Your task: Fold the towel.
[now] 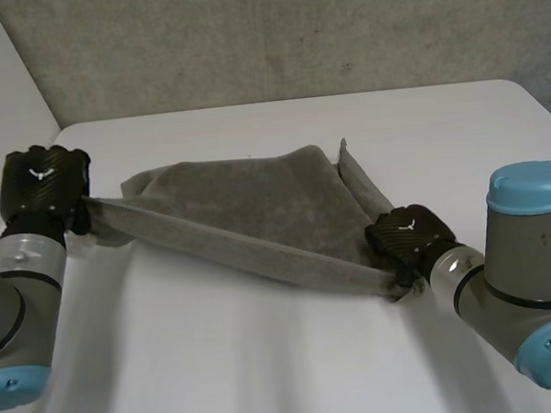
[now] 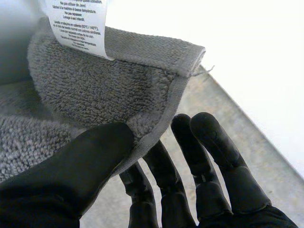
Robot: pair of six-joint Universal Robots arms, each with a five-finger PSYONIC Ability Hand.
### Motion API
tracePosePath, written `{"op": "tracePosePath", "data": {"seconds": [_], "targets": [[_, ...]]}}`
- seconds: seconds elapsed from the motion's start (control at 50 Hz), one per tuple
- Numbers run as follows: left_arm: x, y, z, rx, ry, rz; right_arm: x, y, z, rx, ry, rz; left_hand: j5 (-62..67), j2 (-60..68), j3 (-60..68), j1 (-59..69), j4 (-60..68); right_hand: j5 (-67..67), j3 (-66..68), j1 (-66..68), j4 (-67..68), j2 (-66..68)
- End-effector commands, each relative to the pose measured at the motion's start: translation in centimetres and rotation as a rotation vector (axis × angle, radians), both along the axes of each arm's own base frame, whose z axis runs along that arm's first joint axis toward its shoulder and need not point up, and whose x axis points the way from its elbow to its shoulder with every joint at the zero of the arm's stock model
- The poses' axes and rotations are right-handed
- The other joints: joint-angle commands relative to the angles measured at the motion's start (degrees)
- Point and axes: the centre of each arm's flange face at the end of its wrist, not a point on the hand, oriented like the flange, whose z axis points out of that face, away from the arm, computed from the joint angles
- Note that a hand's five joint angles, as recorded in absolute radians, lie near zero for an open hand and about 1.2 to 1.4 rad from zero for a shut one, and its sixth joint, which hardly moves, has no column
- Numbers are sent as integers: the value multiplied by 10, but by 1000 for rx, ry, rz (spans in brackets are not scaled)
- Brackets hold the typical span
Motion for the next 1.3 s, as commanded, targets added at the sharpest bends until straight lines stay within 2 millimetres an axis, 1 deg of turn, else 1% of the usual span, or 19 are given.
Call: {"op": "tracePosePath", "data": {"seconds": [0.02, 0.22, 0.32, 0.5, 0.6, 0.64, 0.66, 0.7, 0.72, 0.76, 0.78, 0.82, 0.84, 0.92, 0.96, 1.04, 1.14, 1.24, 1.3], "targets": [[11, -8, 10, -18, 93, 55, -9, -15, 6, -121, 64, -79, -150, -66, -88, -17, -69, 85, 90, 88, 90, 85], [14, -6, 25, -60, 129, 61, -8, -15, 32, -199, 28, -85, -150, -66, -88, -17, -69, 117, 122, 120, 122, 117], [20, -9, 28, -68, 130, 80, -8, -15, 31, -192, 37, -81, -150, -66, -88, -17, -69, 119, 124, 122, 124, 118], [21, -8, 24, -55, 127, 80, -8, -14, 30, -174, 53, -60, -150, -66, -88, -17, -69, 412, 417, 415, 417, 412], [20, -6, 24, -52, 126, 75, -7, -16, 40, -182, 61, -54, -150, -66, -88, -17, -69, 413, 418, 416, 417, 412], [19, -5, 25, -52, 125, 71, -9, -18, 70, -260, 38, -66, -150, -66, -88, -17, -69, 413, 418, 416, 417, 412], [19, -4, 29, -58, 126, 69, -9, -18, 70, -260, 38, -67, -150, -66, -88, -17, -69, 413, 418, 416, 417, 412], [19, -1, 38, -74, 128, 68, -22, -19, 126, -410, -8, -106, -150, -66, -88, -17, -69, 413, 418, 416, 417, 412], [20, 4, 49, -98, 132, 64, -22, -19, 127, -410, -8, -107, -150, -66, -88, -17, -69, 413, 418, 416, 417, 412], [21, 8, 60, -124, 137, 62, -39, -20, 177, -552, -37, -152, -150, -66, -88, -17, -69, 413, 418, 416, 417, 412], [22, 12, 73, -157, 142, 59, -40, -20, 177, -552, -37, -152, -150, -66, -88, -17, -69, 413, 418, 416, 417, 412], [22, 17, 87, -191, 149, 56, -46, -14, 213, -620, -42, -139, -150, -66, -88, -17, -69, 413, 418, 416, 417, 412], [23, 23, 101, -227, 155, 52, -46, -13, 213, -620, -42, -139, -150, -66, -88, -17, -69, 413, 418, 416, 417, 412], [25, 33, 121, -261, 161, 51, -44, -2, 233, -548, -6, -58, -150, -66, -88, -17, -69, 413, 418, 416, 417, 412], [24, 36, 132, -249, 158, 46, -43, -2, 230, -503, 17, -32, -150, -66, -88, -17, -69, 413, 418, 416, 417, 412], [23, 37, 134, -205, 146, 42, -39, -17, 201, -365, 142, 27, -150, -66, -88, -17, -69, 413, 418, 416, 417, 412], [19, 18, 108, -67, 108, 48, -36, -32, 186, -365, 237, 40, -150, -66, -88, -17, -69, 413, 418, 416, 417, 412], [10, -17, 81, 53, 28, 47, -30, -55, 166, -342, 290, 44, -150, -66, -88, -17, -69, 413, 418, 416, 417, 412], [4, -27, 77, 62, 5, 36, -24, -72, 162, -371, 301, 46, -150, -66, -88, -17, -69, 413, 418, 416, 417, 412]]}}
